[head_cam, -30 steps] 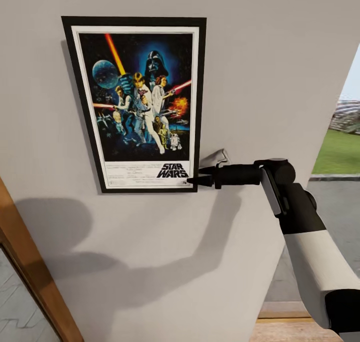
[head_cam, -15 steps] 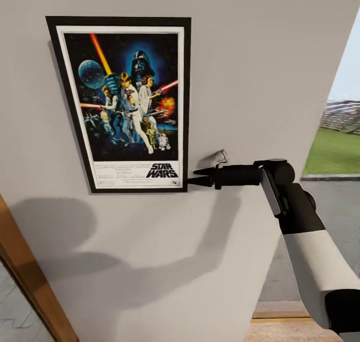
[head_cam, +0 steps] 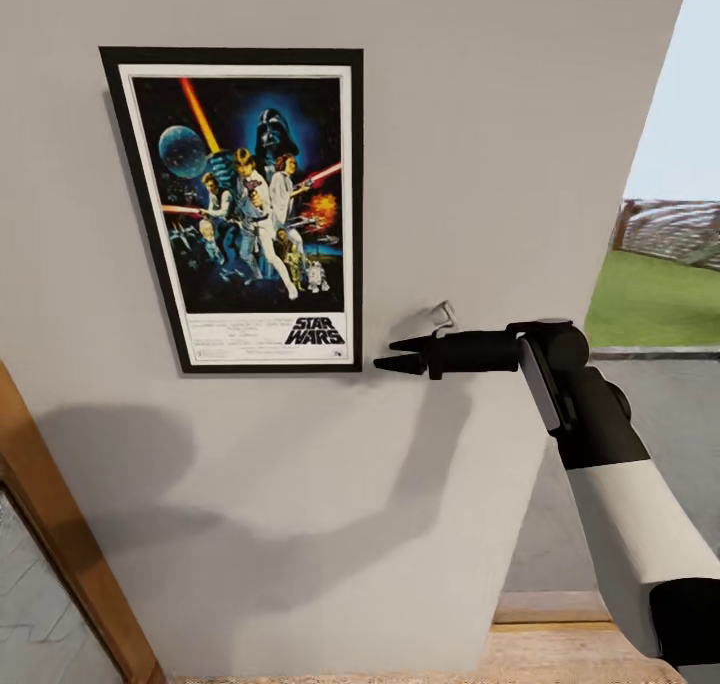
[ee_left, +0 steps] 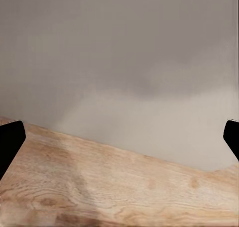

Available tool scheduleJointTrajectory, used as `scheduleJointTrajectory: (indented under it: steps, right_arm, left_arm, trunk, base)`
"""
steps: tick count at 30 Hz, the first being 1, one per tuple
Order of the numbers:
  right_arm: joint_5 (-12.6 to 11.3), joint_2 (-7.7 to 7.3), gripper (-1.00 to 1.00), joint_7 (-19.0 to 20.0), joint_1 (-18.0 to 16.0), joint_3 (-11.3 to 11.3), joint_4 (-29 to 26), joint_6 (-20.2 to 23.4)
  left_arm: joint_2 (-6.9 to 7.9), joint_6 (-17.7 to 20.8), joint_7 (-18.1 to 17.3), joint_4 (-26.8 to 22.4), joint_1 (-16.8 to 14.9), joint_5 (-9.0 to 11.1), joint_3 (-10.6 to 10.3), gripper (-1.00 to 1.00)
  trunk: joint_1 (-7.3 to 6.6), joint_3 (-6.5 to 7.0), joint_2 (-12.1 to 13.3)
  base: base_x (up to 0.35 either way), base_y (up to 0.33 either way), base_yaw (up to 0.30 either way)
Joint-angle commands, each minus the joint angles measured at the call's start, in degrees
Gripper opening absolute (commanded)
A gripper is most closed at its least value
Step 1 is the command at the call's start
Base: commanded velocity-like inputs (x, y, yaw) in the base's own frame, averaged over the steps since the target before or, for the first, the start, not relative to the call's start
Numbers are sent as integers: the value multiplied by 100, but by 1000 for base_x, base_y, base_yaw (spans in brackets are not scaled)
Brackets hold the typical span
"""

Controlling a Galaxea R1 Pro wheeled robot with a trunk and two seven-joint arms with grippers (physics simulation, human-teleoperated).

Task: Pick up the poster from the kitchen countertop and hang it on one of the wall nails in the kitchen.

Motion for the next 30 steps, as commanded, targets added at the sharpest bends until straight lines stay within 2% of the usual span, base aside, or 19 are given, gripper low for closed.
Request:
scheduleJointTrajectory:
  steps: [1, 3, 5, 6, 7, 8, 10, 11, 15, 17, 18, 23, 24, 25, 26, 27, 30]
  right_arm:
    - [-48, -7, 100, -14, 17, 11, -14, 40]
    - [-48, -6, 100, -12, 23, 11, -20, 38]
    - [-36, -10, 100, -9, 685, -6, -196, -226]
    - [-31, -19, 100, -9, 1302, -44, -272, -712]
    - [-29, -23, 100, -9, 1441, -49, -278, -803]
    - [-27, -33, 100, -13, 2167, -217, -277, -1234]
    - [-28, -34, 100, -9, 2591, -475, -255, -1554]
    - [-29, -35, 100, -3, 2970, -736, -209, -1866]
    - [-30, -36, 100, 32, 3590, -1082, 55, -2413]
    - [-28, -41, 100, 55, 3912, -1208, 491, -2807]
    - [-24, -42, 100, 65, 4067, -1256, 956, -3165]
    - [-14, -106, 100, 80, 4287, -1314, 2306, -4250]
    - [-10, -185, 100, 77, 4327, -1325, 2909, -4661]
    - [-11, -227, 100, 76, 4341, -1330, 3222, -4841]
    - [-12, -299, 100, 69, 4361, -1339, 3839, -5146]
    - [-10, -519, 100, 8, 4390, -1344, 5491, -5771]
    - [-7, -558, 100, -94, 4394, -1342, 6032, -5922]
  left_arm:
    - [1, -18, -25, 6, -4, 15, -7, 100]
    - [1, -18, -25, 6, -4, 15, -7, 100]
    - [7, -18, -26, 6, -6, 15, -7, 100]
    - [9, -18, -26, 6, -3, 15, -7, 100]
    - [9, -18, -26, 6, -3, 15, -7, 100]
    - [9, -18, -26, 6, -6, 15, -7, 100]
    - [8, -18, -26, 6, -4, 14, -10, 100]
    - [7, -18, -26, 6, -3, 15, -10, 100]
    - [1, -18, -22, 6, -5, 14, -15, 100]
    - [-6, -18, -20, 2, -3, 12, -26, 100]
    - [-13, -18, -19, 0, -3, 7, -56, 100]
    - [-30, -13, -17, -2, -3, -11, -163, 100]
    - [-38, -11, -15, -2, -4, -14, -189, 100]
    - [-41, -11, -14, -2, -4, -15, -200, 100]
    - [-47, -10, -12, -2, -3, -17, -216, 100]
    - [-143, -5, 128, -6, -5, -26, -234, 100]
    - [-213, -6, 387, -7, -3, -58, -233, 100]
  trunk:
    - [-1, -3, -4]
    - [-1, -3, -4]
    - [-1, -3, -4]
    - [-1, -3, -4]
    - [-1, -3, -4]
    - [-1, -3, -4]
    - [-1, -3, -4]
    - [-1, -3, -4]
    - [-1, -3, -4]
    - [-1, -3, -4]
    - [-1, -3, -4]
    - [-1, -3, -4]
    - [-1, -3, -4]
    - [-1, -3, -4]
    - [-1, -3, -4]
    - [-1, -3, -4]
    - [-1, -3, -4]
  base:
    - [-298, -3, 0]
    - [-308, -2, 0]
    - [-88, 0, 0]
    - [-20, 0, 0]
    - [-16, 0, 0]
    - [-6, 0, 0]
    - [-5, 0, 0]
    - [-3, 0, 0]
    - [-2, 0, 0]
    - [0, 0, 0]
    - [0, 0, 0]
    - [0, 0, 0]
    - [0, 0, 0]
    - [0, 0, 0]
    - [0, 0, 0]
    - [0, 0, 0]
    - [0, 0, 0]
